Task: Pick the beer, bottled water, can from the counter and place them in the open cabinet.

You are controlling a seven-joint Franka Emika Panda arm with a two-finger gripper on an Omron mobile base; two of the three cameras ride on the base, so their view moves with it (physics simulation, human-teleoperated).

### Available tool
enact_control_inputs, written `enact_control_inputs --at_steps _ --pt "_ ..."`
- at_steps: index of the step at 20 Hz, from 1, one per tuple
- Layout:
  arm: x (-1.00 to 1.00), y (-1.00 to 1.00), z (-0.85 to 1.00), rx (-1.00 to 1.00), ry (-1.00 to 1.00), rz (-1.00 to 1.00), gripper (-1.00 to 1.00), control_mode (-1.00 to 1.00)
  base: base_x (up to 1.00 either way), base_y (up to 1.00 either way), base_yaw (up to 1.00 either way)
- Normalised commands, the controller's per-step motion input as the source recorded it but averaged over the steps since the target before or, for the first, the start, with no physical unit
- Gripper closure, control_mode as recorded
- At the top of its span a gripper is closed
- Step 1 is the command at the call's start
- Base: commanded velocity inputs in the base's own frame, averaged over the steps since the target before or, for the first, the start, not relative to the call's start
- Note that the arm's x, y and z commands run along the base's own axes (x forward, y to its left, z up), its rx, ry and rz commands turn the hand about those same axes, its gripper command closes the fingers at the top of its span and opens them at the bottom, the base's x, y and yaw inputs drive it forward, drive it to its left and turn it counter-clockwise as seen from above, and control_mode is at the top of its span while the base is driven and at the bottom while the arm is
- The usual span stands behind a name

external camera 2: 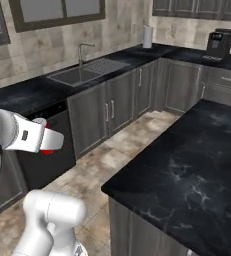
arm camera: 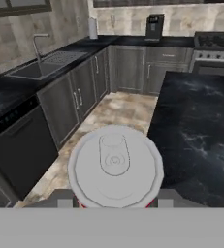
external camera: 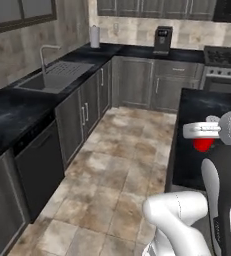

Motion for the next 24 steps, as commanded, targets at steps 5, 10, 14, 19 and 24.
enact_control_inputs --at_steps 5,10,14,19,24 --pt "0.00 0.00 0.00 0.00 0.00 0.00 1.00 1.00 -0.24 0.00 0.53" --pt "0.00 0.00 0.00 0.00 0.00 0.00 1.00 1.00 -0.20 0.00 0.50" --pt "0.00 0.00 0.00 0.00 0.00 0.00 1.00 1.00 -0.19 0.00 0.48" --pt "0.00 0.00 0.00 0.00 0.00 0.00 1.00 1.00 -0.17 0.00 0.46" --pt "0.00 0.00 0.00 0.00 0.00 0.00 1.00 1.00 -0.18 0.01 0.40"
